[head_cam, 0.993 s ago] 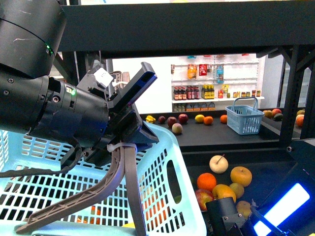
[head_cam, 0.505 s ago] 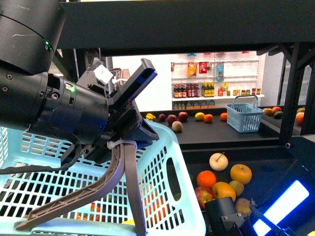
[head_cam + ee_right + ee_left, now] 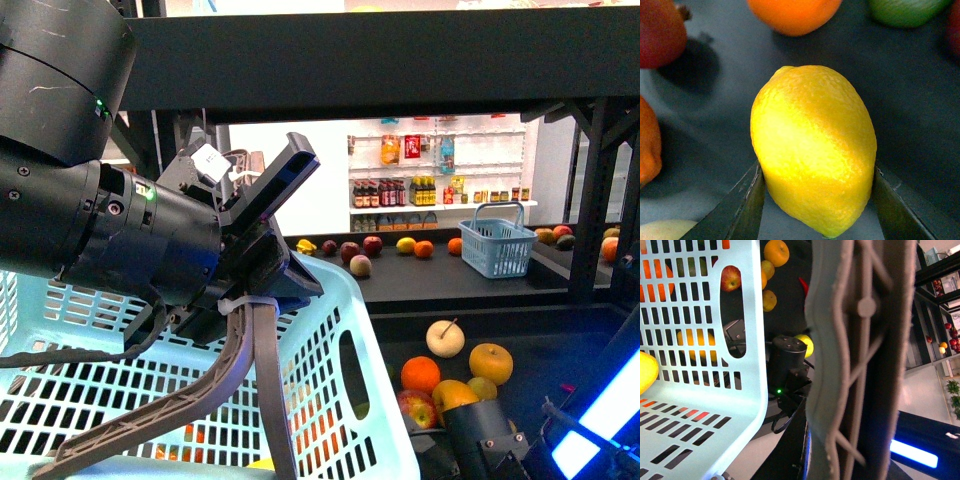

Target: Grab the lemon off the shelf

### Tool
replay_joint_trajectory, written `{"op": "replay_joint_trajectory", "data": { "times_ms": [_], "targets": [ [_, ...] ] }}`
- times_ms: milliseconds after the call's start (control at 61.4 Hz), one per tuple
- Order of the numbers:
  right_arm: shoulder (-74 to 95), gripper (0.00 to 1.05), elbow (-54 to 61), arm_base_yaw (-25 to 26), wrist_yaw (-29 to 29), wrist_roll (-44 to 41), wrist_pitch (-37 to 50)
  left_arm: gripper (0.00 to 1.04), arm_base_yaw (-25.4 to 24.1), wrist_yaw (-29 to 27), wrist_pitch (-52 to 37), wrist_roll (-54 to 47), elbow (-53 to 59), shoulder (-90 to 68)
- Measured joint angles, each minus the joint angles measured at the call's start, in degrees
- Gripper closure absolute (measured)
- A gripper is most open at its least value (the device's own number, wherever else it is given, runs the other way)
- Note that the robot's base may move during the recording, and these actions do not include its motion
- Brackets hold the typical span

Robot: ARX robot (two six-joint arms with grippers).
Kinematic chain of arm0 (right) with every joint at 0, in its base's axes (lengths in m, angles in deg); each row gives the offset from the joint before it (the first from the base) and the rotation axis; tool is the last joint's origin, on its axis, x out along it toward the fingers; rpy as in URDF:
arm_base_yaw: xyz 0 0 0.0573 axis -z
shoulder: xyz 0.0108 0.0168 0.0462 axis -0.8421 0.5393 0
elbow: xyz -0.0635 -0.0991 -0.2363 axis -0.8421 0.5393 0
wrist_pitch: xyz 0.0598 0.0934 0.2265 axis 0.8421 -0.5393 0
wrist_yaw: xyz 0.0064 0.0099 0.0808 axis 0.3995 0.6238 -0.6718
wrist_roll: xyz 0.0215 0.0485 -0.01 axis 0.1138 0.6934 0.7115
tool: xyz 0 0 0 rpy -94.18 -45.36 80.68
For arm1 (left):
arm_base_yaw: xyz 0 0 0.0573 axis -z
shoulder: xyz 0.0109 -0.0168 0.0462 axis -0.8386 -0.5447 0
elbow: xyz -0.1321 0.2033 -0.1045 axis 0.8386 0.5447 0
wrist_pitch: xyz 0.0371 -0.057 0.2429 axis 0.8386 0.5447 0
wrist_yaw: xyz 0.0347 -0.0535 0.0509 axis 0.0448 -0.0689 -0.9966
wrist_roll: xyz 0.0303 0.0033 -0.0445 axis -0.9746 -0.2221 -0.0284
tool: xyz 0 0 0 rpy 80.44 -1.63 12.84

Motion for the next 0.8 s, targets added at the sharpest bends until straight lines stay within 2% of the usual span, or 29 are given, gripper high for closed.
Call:
{"op": "replay_joint_trajectory", "data": {
  "times_ms": [195, 440, 635, 798],
  "targets": [
    [-7.91, 0.5, 6.58, 4.72, 1.88, 0.42, 4.35, 0.93, 0.0, 0.0, 0.0, 0.0, 0.0, 0.0],
    [-24.79, 0.5, 18.14, 10.6, -2.56, 8.85, 7.91, 0.93, 0.0, 0.0, 0.0, 0.0, 0.0, 0.0],
    [-37.03, 0.5, 22.47, 7.76, -7.45, 15.93, 7.85, 0.93, 0.0, 0.17, 0.0, 0.0, 0.0, 0.0],
    [-40.52, 0.5, 22.77, 3.34, -7.74, 18.86, 6.84, 0.93, 0.0, -0.02, 0.0, 0.02, 0.0, 0.0]
  ]
}}
